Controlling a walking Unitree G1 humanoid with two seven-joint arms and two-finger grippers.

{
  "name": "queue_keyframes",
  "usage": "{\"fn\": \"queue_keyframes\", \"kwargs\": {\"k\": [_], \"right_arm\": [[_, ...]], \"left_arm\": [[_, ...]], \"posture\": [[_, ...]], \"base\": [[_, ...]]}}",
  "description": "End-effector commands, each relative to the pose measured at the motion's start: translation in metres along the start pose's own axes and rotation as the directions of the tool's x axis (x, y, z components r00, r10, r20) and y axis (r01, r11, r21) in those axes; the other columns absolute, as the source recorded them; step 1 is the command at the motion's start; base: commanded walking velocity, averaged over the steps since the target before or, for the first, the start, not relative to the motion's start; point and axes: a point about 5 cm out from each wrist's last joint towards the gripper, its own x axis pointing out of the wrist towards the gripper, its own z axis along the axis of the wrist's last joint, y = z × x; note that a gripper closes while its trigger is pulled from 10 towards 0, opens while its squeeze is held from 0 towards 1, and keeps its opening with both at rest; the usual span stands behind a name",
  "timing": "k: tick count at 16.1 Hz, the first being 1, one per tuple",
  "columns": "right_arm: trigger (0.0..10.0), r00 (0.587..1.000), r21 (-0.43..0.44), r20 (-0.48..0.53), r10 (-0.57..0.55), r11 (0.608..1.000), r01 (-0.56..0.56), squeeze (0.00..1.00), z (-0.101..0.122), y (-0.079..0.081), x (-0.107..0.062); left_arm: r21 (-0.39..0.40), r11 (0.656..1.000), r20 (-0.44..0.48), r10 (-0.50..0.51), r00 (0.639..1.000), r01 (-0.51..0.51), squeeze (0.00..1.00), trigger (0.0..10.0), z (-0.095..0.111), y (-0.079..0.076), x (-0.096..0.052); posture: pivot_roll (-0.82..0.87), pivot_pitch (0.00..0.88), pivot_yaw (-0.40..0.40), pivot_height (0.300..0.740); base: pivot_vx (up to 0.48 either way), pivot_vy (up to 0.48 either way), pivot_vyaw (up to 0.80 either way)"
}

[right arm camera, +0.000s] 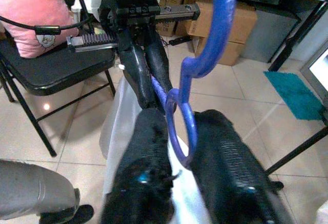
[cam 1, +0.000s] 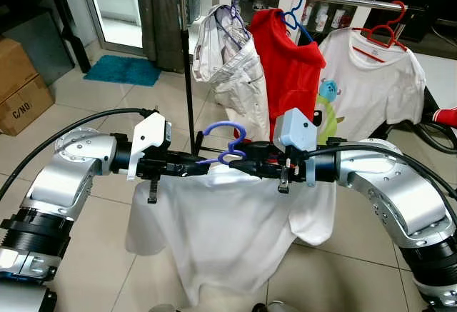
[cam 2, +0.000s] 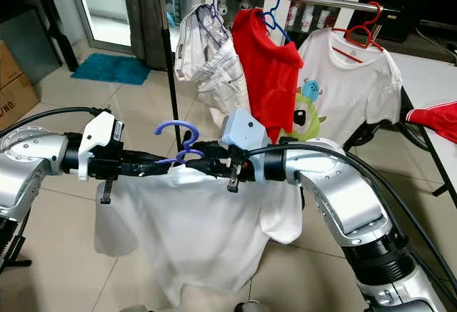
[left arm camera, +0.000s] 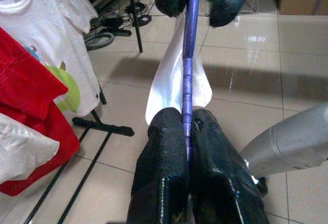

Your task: Hang hanger

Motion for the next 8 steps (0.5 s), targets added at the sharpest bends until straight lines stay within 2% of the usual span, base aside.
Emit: {"fn": "queue_keyframes", "kwargs": {"k": [1,8], "right_arm": [[0.0,0.999,-0.006,-0.007,0.046,0.999,-0.046,0.0,0.0006,0.0059,0.0052],[0.0,0.997,-0.035,-0.042,0.068,0.997,-0.069,0.0,-0.0021,0.0085,0.0076]], "left_arm": [[0.042,0.999,0.043,-0.011,0.999,0.009,0.0,0.0,0.0122,0.0003,0.0016],[0.037,0.999,0.077,-0.013,0.997,0.01,0.0,0.0,0.019,0.0009,0.0015]], "posture": [[-0.03,0.0,-0.036,0.74],[-0.03,0.0,-0.041,0.74]], "base": [[0.0,0.0,0.0],[0.0,0.0,0.0]]}}
